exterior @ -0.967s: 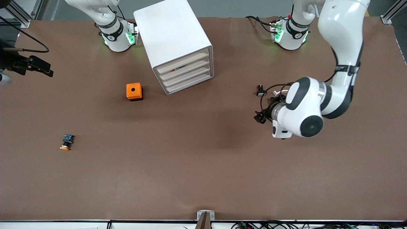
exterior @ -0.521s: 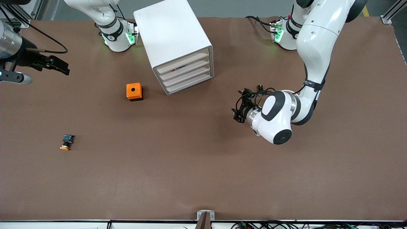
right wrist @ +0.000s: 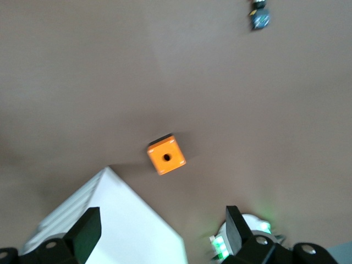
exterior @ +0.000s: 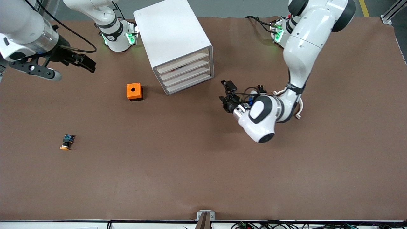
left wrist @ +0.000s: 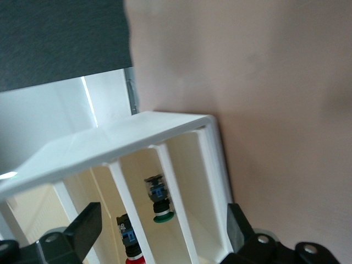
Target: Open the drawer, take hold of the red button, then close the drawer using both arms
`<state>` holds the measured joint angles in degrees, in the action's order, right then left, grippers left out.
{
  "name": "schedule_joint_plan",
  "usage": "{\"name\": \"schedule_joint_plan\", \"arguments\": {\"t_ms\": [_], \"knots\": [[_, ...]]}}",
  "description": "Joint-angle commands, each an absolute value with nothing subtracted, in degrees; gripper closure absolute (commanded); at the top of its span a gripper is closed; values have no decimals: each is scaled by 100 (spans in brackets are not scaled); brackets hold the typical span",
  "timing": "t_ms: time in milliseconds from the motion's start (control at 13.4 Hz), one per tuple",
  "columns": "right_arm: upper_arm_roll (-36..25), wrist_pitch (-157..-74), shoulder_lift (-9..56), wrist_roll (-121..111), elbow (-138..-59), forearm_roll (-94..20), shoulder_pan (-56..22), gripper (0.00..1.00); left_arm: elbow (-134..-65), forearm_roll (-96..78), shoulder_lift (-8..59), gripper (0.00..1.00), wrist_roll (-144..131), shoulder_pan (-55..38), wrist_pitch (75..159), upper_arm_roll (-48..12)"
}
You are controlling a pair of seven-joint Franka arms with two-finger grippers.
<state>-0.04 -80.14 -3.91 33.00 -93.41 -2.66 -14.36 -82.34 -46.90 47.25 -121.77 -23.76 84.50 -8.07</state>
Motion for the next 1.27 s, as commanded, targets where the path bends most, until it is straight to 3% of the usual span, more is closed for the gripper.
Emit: {"name": "schedule_joint_plan", "arguments": {"t_ms": [0,74,149,447,521,1042,1116,1191], "knots": [[-53,-8068,-282,3725,-9211,-816,-1512,0,-7972,-4973,4764,0,-13067,-2663,8402,-765],[-53,-8234,-264,3953,-9211,-896,-1555,0,-7972,-5253,4772,1,-13278,-2750,8402,-765],[-53,-8340,-255,4103,-9211,-905,-1712,0,-7972,-5447,4807,12,-13472,-2829,8411,-756],[-53,-8797,-211,5103,-9202,-905,-2223,0,-7972,-5590,5036,16,-14263,-3067,8411,-756],[-53,-8807,-159,5315,-9193,-897,-2328,0,-7972,-5590,5088,30,-14352,-3076,8411,-756],[-53,-8807,430,6970,-8631,-861,-2970,0,-7910,-5818,5133,30,-13913,-3304,8420,-782],[-61,-8807,465,6970,-8631,-861,-2988,0,-7919,-5818,5107,34,-13800,-3383,8420,-782],[-53,-8798,475,6970,-8631,-853,-2980,0,-7910,-5827,5106,47,-13660,-3453,8429,-782]]}}
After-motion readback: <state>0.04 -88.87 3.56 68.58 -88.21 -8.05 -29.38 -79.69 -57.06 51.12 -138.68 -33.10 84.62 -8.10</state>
